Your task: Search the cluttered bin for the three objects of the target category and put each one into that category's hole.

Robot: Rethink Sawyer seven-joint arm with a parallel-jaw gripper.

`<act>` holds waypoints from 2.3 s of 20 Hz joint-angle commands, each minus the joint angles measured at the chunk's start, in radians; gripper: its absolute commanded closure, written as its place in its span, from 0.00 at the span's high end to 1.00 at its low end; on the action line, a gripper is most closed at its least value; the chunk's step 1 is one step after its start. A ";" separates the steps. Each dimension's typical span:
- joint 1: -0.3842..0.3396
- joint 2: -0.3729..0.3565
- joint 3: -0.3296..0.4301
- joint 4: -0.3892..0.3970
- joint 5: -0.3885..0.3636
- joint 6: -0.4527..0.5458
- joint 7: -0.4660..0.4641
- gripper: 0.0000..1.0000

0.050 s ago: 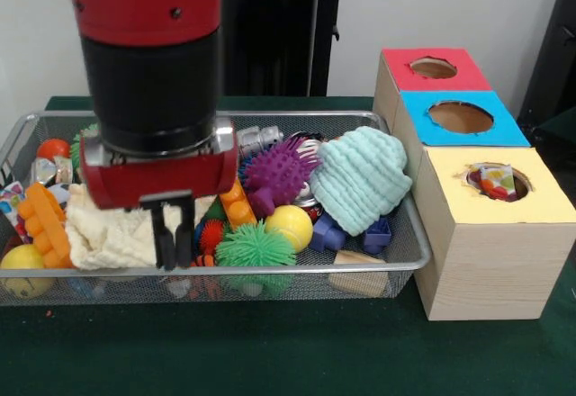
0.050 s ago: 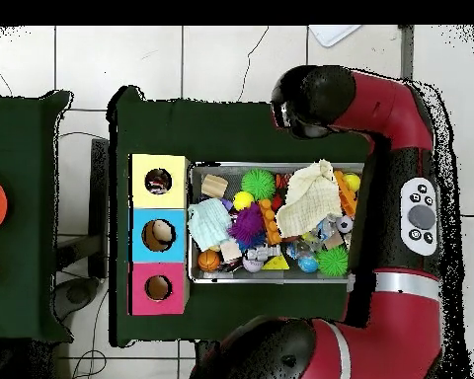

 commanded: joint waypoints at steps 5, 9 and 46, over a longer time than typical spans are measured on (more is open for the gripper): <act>-0.021 0.028 0.125 -0.256 -0.094 0.355 -0.461 0.00; -0.012 -0.022 0.104 -0.287 -0.111 0.458 -0.467 0.00; -0.097 -0.022 0.114 -0.181 -0.103 0.357 -0.600 1.00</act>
